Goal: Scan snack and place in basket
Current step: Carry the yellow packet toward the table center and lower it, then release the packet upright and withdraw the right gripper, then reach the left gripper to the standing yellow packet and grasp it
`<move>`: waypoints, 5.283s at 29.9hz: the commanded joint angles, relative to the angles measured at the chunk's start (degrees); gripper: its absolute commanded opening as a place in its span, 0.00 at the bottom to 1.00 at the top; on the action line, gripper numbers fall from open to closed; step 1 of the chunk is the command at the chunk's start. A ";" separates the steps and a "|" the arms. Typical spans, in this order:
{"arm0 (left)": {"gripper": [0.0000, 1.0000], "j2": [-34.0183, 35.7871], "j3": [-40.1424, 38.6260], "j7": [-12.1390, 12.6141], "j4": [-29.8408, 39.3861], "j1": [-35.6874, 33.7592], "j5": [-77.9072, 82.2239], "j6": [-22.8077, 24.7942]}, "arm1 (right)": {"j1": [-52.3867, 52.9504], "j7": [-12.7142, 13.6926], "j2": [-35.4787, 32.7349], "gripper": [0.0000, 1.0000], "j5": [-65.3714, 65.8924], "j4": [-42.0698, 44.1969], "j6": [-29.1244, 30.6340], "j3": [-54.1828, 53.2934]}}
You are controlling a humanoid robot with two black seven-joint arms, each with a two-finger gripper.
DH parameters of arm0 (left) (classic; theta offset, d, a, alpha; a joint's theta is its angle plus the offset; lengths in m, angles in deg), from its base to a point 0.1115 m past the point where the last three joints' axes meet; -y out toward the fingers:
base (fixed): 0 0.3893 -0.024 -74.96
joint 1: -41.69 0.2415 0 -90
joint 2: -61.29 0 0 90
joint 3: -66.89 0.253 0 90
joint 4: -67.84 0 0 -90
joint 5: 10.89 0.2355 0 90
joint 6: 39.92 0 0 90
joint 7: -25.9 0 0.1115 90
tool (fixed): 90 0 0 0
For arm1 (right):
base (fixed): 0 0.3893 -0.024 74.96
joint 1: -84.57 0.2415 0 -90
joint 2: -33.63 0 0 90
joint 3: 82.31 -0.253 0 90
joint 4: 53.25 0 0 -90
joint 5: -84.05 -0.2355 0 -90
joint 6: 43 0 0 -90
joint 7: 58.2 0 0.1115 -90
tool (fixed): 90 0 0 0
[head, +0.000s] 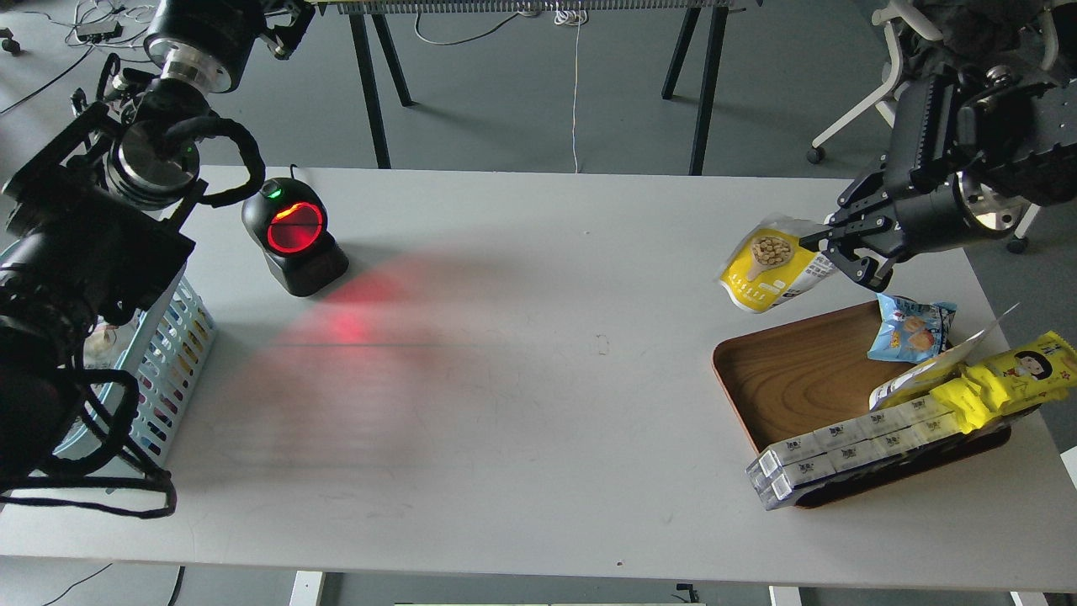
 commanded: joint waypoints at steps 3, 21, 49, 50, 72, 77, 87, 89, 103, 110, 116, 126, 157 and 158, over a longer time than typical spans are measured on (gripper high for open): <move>1.00 -0.31 0.00 0.04 -0.02 0.06 -0.01 0.00 | 3.26 0.00 4.81 0.00 -4.55 -0.28 -0.05 -0.88; 1.00 -0.32 0.00 -0.05 -0.19 0.23 0.08 0.00 | -3.23 0.00 26.88 0.00 -22.84 5.86 -0.05 -5.01; 1.00 -0.23 0.00 -0.14 -0.19 0.14 -0.01 0.00 | -12.03 0.00 38.58 0.02 -22.84 17.65 -1.55 -5.81; 1.00 -0.14 0.00 -0.14 -0.19 0.14 -0.01 0.00 | -11.94 0.00 38.58 0.03 -22.84 17.56 -1.55 -5.81; 1.00 0.56 0.00 0.30 0.24 -0.21 -0.01 0.00 | -3.34 0.00 31.21 0.76 -28.63 8.09 -1.37 -9.94; 1.00 0.65 0.09 0.74 0.25 -0.38 0.08 0.00 | 1.50 0.00 24.97 0.93 -34.86 3.68 -1.28 -10.20; 1.00 2.67 4.03 1.36 1.56 -0.91 0.43 0.00 | -10.08 0.00 6.25 1.00 -48.84 4.02 -0.32 -33.90; 1.00 2.67 6.06 1.27 1.56 -1.52 0.43 0.00 | -13.59 0.00 3.96 1.00 -50.61 6.30 0.99 -38.39; 1.00 2.32 18.46 1.71 4.71 -13.74 8.61 0.00 | -25.91 0.00 -1.50 1.00 -86.09 24.67 8.29 -49.05; 1.00 8.99 21.18 1.62 16.04 -17.52 21.50 0.00 | -28.90 0.00 -0.54 1.00 -103.33 28.81 9.26 -49.75; 1.00 16.55 21.10 1.97 32.30 -18.31 38.02 0.00 | -35.31 0.00 2.53 1.00 -115.90 32.76 9.35 -55.89; 0.99 25.43 20.66 1.80 61.22 -17.79 69.24 -2.85 | -47.26 2.06 10.53 1.00 -120.22 41.90 9.35 -76.71; 0.90 15.50 32.17 -4.71 65.55 -4.25 145.03 -4.01 | -60.81 6.91 19.15 1.00 -120.93 45.51 16.30 -91.32; 0.90 15.50 32.34 -4.62 65.55 -4.16 145.03 -4.01 | -60.55 7.43 19.33 1.00 -120.93 45.60 16.03 -91.32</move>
